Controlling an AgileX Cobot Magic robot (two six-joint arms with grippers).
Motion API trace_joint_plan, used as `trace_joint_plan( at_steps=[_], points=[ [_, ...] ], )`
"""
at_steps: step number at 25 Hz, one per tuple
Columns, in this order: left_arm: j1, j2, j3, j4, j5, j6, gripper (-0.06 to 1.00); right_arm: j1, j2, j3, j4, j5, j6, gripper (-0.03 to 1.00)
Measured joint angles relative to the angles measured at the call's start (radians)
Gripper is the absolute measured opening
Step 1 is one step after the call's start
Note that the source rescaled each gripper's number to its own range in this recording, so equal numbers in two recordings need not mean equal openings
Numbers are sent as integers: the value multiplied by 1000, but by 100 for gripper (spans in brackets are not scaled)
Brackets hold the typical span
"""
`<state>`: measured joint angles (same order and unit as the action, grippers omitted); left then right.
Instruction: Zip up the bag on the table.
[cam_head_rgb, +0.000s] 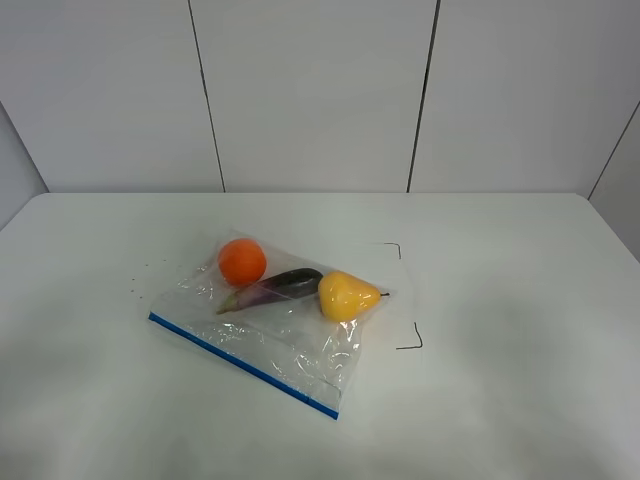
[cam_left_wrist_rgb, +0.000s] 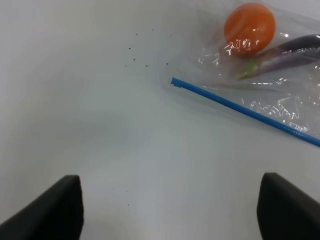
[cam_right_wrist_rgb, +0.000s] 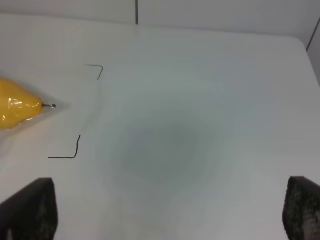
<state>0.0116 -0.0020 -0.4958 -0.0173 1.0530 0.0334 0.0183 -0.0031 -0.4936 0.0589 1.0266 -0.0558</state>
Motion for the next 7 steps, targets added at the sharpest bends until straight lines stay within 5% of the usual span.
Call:
trace_joint_plan(
  at_steps=[7],
  points=[
    [0, 0, 0, 0, 0, 0, 96, 0, 0, 0, -1, 0, 0, 100]
  ],
)
